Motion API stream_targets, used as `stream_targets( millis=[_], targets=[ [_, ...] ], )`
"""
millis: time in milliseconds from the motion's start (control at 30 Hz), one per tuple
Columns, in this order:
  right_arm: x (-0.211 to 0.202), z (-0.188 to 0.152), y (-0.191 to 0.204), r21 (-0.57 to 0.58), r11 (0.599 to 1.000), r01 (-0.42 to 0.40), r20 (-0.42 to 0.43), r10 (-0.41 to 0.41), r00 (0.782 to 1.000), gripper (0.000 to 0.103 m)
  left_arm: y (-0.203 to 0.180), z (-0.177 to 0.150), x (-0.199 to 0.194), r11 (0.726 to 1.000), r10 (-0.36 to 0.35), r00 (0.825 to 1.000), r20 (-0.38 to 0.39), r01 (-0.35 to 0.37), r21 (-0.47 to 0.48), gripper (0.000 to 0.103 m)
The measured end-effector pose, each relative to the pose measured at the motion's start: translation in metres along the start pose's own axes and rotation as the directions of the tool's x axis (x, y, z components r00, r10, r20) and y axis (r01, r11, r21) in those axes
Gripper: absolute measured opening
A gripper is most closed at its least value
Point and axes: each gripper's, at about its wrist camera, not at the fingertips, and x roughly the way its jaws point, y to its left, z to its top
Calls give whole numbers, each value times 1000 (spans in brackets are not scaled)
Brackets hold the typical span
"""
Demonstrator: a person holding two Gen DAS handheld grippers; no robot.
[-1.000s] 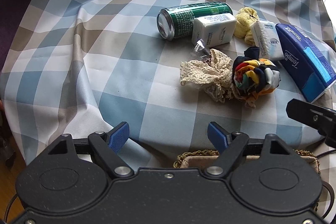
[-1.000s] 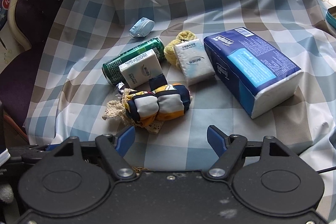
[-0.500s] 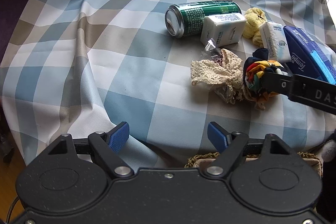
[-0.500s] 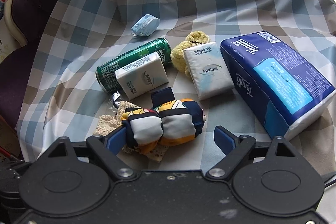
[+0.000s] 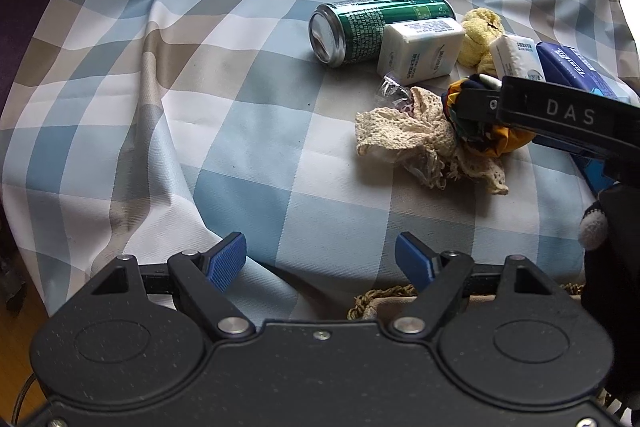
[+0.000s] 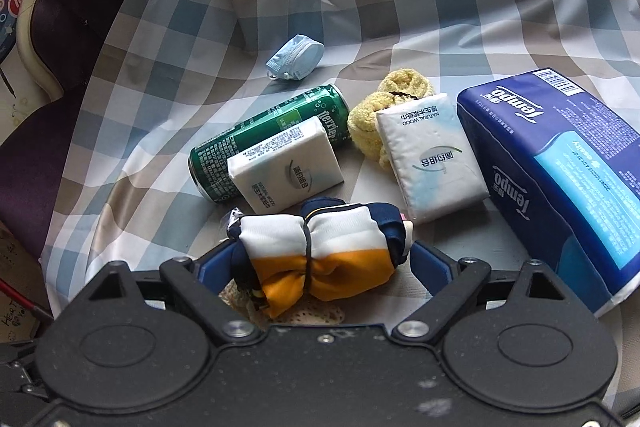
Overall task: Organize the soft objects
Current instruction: 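Grasp the patterned cloth bundle with right tool while left grasps the lace cloth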
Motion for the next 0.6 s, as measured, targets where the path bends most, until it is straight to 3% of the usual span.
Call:
stream_targets(
  millis=[300,600],
  targets=[
    [-2,2,-3,-2,998,-56,32,56,998,67,-5,-2,-1,1000,0,1000,-4,0,16,78],
    [-42,-7,-16,56,998,10,100,-15,995,64,-19,2,-7,998,-9,1000,22,7,69,78]
  ],
)
